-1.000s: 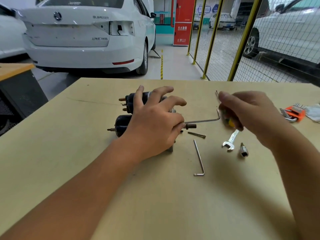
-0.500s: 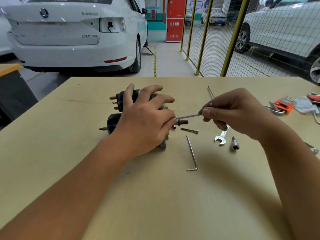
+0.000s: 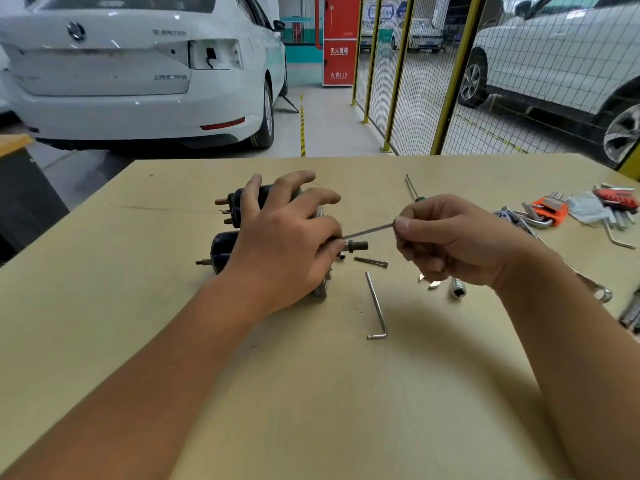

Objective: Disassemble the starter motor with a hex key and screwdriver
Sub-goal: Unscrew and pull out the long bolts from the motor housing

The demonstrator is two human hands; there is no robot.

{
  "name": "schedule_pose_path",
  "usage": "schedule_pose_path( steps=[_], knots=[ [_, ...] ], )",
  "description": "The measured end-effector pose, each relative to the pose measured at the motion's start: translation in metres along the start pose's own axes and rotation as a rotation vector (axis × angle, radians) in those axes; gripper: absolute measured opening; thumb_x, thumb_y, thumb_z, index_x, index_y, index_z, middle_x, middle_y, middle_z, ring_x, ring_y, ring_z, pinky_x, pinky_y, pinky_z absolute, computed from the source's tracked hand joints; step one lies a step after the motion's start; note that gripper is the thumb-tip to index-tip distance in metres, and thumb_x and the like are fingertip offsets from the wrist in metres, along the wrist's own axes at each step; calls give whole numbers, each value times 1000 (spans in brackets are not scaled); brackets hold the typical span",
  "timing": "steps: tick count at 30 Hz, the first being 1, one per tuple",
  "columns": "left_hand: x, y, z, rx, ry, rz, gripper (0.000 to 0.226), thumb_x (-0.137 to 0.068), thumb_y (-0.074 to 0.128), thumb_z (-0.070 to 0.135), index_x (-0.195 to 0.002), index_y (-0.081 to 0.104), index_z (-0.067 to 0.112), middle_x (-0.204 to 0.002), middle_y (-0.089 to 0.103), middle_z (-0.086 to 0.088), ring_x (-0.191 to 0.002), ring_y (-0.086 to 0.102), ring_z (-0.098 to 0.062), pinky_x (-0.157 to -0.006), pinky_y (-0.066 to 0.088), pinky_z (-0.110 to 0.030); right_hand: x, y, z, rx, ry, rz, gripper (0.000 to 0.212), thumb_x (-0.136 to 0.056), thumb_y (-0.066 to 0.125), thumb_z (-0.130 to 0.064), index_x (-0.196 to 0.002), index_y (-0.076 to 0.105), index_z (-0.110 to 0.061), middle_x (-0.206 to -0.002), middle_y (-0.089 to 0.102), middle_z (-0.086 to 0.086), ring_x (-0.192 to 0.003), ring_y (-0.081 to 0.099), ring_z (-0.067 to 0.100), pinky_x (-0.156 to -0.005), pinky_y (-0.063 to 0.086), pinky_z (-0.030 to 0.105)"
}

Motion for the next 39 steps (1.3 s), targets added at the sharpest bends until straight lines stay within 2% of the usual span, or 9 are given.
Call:
schedule_pose_path(
  steps=[3, 8, 13, 17, 22, 27, 30, 33, 39],
  knots=[
    [0, 0, -6, 6, -13, -4, 17, -90, 73, 40, -90, 79, 25, -132, 67, 3, -139, 48, -34, -110, 25, -73, -1, 3, -5, 62, -57, 36, 33, -80, 81, -38, -81, 72, -6, -71, 63, 17, -44, 46, 16, -43, 38, 26],
    [-1, 3, -7, 12, -18, -41, 17, -89, 70, 43, -89, 80, 30, -135, 65, 4, -141, 45, -33, -111, 23, -74, -6, 17, 6, 127, 35, 20, 57, -92, 58, -59, -87, 69, -3, -65, 53, 15, -40, 33, 15, -44, 27, 21],
    [-3, -18, -35, 42, -147, 38, 47, -86, 62, 67, -117, 74, 35, -149, 55, 2, -144, 39, -29, -112, 25, -69, -8, 24, 1, 251, -9, 88, 41, -104, 55, -30, -79, 57, 2, -58, 50, 10, -45, 31, 15, -42, 26, 23],
    [8, -39, -99, 223, -382, 94, 71, -80, 66, 67, -140, 60, 31, -149, 50, -1, -137, 46, -24, -110, 41, -49, -6, 19, -19, 540, -186, 245, 25, -98, 64, -28, -76, 69, -16, -62, 67, 2, -47, 45, 8, -45, 36, 20],
    [25, -18, -130, 480, -546, -12, 77, -74, 75, 57, -144, 53, 34, -133, 60, 10, -108, 62, -2, -84, 42, -9, -5, 20, -29, 854, -275, 363, 16, -95, 67, -26, -79, 66, -26, -68, 66, -5, -55, 53, 1, -52, 35, 20],
    [25, 2, -115, 582, -522, -122, 86, -64, 83, 57, -142, 55, 37, -120, 61, 25, -105, 63, 12, -91, 53, -18, -1, 19, -33, 909, -290, 405, 10, -89, 75, -26, -81, 72, -23, -65, 62, -10, -63, 58, -1, -51, 34, 13],
    [24, 2, -110, 564, -486, -130, 90, -58, 84, 66, -139, 58, 37, -123, 62, 25, -110, 61, 8, -94, 55, -23, 0, 19, -34, 983, -278, 392, 8, -83, 81, -29, -80, 75, -26, -67, 63, -14, -71, 57, -6, -55, 35, 16],
    [22, -1, -108, 534, -487, -69, 75, -63, 75, 70, -130, 64, 37, -120, 67, 14, -111, 63, -5, -97, 55, -33, -1, 23, -34, 983, -297, 367, 14, -80, 84, -28, -76, 71, -31, -60, 59, -15, -65, 57, -3, -55, 34, 16],
    [18, -2, -104, 461, -523, 44, 65, -68, 75, 68, -122, 70, 32, -113, 69, 11, -107, 62, -6, -96, 50, -23, -4, 33, -33, 1020, -315, 311, 9, -94, 67, -31, -87, 71, -26, -67, 61, -12, -68, 56, 4, -58, 36, 23]
  ],
)
Point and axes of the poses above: each hand's wrist, its own x-axis away from the middle knuckle, its own y-axis out of the palm, z = x × y, the point moved 9 cm from there along -x, towards the middle knuckle
